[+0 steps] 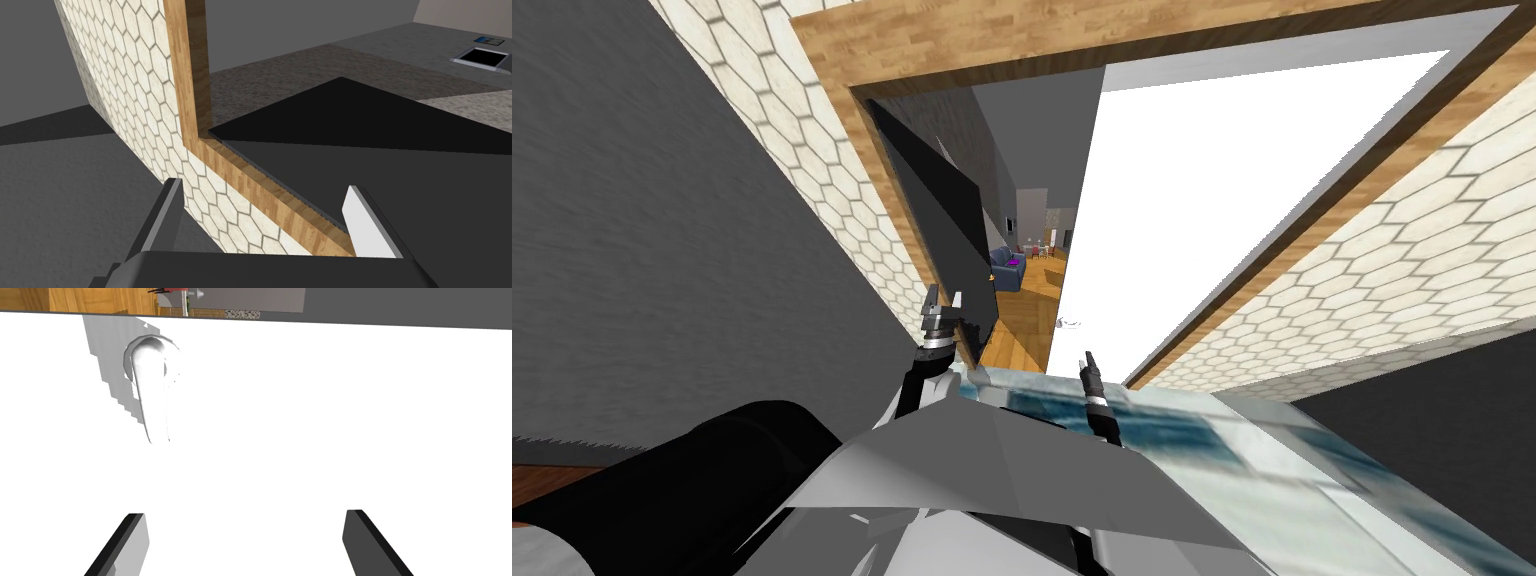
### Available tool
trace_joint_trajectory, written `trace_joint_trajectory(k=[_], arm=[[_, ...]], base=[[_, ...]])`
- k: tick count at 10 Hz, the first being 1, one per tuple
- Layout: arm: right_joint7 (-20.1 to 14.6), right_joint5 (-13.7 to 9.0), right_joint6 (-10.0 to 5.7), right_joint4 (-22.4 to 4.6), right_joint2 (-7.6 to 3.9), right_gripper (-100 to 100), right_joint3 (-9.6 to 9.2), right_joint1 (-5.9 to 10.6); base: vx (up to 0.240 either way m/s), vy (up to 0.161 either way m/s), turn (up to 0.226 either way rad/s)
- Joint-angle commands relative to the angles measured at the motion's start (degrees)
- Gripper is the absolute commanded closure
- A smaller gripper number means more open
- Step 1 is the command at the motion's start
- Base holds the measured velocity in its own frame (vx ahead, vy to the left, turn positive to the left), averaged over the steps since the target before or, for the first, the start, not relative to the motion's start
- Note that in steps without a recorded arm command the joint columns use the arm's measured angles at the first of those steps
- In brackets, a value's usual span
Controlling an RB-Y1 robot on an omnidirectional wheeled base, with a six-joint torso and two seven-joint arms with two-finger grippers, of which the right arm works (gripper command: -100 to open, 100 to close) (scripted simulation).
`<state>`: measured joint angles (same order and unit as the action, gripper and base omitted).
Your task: Push the door open
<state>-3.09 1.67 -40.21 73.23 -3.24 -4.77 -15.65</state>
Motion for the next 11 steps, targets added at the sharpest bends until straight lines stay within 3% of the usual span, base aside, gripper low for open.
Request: trace_joint_trajectory(k=[1, 11], arm=[[0.29, 0.08, -0.37, -1.58, 0.36, -100, -0.07, 0.60], [0.58, 0.41, -1.95, -12.47, 1.33, -100, -1.12, 3.02]], base=[[0.061, -0.037, 0.013], [0.088, -0.045, 0.033]])
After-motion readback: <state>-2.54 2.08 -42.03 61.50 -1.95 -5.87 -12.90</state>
